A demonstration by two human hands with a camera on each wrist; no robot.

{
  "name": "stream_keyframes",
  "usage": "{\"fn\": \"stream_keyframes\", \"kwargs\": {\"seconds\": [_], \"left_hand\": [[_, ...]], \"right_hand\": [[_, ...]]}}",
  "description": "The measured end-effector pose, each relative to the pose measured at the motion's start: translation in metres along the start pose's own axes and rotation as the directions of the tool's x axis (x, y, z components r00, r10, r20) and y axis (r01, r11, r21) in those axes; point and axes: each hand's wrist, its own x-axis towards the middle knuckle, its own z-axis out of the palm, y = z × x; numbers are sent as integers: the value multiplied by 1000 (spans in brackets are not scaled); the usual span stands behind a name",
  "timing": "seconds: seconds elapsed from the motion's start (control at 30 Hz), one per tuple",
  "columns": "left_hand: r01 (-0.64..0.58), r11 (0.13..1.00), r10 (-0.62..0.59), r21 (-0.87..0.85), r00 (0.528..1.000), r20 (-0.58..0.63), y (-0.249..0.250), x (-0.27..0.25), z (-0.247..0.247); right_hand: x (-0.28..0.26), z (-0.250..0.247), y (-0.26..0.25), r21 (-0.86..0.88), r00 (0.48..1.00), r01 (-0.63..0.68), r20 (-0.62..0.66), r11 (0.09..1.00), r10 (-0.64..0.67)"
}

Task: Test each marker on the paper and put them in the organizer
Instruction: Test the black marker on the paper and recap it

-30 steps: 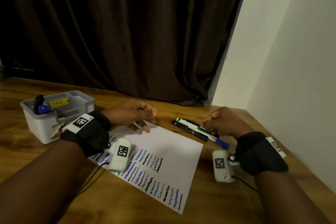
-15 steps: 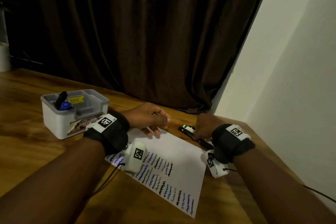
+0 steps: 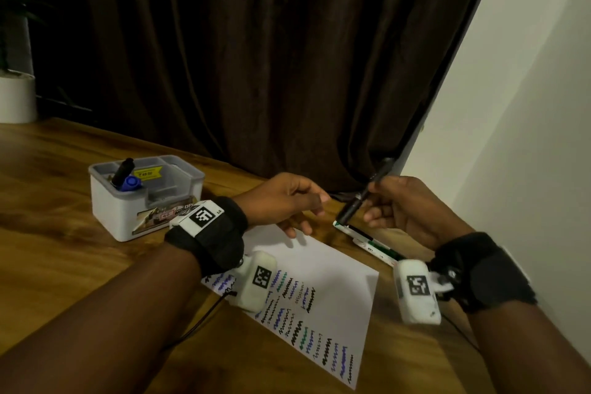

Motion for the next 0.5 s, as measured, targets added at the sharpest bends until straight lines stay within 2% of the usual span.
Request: {"fn": "stream_keyframes", "kwargs": {"seconds": [0.07, 0.2, 0.33, 0.5], "left_hand": [[-21, 1000, 21, -14, 999, 30, 2, 1, 6], [-52, 999, 53, -9, 996, 67, 1, 1, 14], [-27, 1000, 27, -5, 991, 130, -3, 2, 18], [24, 997, -6, -75, 974, 227, -7, 2, 22]], "right_hand": [[-8, 2, 9, 142, 998, 59, 15, 988, -61], [-8, 11, 31, 15, 980, 198, -38, 980, -197], [-7, 20, 44, -31, 954, 299, 0, 954, -299], [-9, 29, 56, 8, 954, 291, 68, 957, -291]]}}
